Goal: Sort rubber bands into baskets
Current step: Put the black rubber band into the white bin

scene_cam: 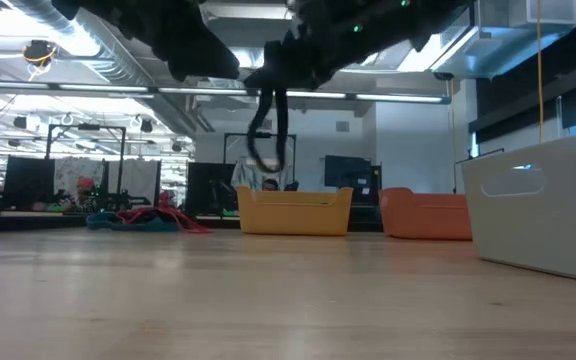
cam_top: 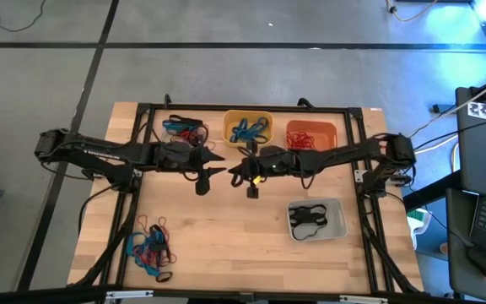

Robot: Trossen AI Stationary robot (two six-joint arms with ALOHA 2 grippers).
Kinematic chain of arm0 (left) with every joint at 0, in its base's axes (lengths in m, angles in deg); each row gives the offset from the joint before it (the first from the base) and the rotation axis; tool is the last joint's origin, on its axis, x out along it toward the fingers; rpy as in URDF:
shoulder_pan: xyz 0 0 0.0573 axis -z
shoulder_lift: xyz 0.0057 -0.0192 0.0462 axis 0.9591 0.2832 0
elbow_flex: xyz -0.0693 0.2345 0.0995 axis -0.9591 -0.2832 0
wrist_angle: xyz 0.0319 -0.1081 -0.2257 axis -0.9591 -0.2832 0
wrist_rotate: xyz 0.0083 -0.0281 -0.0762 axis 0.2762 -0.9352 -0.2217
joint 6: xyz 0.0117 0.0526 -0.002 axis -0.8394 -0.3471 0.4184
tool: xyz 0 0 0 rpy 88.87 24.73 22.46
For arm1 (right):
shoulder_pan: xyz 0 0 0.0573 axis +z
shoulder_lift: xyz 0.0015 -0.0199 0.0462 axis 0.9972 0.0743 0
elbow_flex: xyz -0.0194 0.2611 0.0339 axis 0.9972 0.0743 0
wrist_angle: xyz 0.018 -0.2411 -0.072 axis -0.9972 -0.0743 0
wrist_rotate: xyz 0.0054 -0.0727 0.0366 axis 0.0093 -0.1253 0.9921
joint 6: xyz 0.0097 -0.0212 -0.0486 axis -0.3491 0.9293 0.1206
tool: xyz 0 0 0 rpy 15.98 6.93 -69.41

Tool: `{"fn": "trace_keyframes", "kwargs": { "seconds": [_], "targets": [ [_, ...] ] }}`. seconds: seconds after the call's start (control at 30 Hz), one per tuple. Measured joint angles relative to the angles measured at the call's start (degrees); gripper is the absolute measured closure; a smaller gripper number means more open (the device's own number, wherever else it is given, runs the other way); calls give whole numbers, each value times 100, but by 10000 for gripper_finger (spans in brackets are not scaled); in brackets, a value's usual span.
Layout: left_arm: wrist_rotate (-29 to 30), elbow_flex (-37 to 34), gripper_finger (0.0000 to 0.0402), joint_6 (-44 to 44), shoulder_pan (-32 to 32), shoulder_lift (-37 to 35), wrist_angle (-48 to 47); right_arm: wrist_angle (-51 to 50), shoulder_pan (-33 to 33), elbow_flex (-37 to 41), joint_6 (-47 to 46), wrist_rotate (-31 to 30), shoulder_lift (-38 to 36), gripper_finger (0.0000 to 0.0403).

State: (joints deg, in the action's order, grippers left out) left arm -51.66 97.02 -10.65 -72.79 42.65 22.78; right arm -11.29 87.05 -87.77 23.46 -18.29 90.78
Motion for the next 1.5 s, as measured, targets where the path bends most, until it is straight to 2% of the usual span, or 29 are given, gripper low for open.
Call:
{"fn": "trace_keyframes", "kwargs": {
  "seconds": [0.2, 0.33, 0.67, 1.2, 1.5],
  "targets": [
    [-7, -4, 252, -3, 0, 7, -61, -967, 304, 0, 138, -367, -661, 398],
    [-28, -7, 256, 0, 0, 7, -118, -1787, 616, 0, 76, -400, -1170, 398],
    [-31, -7, 254, 2, 0, 7, -111, -3871, 1281, 0, -1075, -465, -2125, 398],
    [-31, -7, 254, 105, 2, 7, -128, -5835, 2062, 4, -2583, -765, -2207, 398],
    [-31, -8, 253, 103, 2, 7, -130, -5958, 2355, 475, -3235, -880, -2215, 398]
  ]
}}
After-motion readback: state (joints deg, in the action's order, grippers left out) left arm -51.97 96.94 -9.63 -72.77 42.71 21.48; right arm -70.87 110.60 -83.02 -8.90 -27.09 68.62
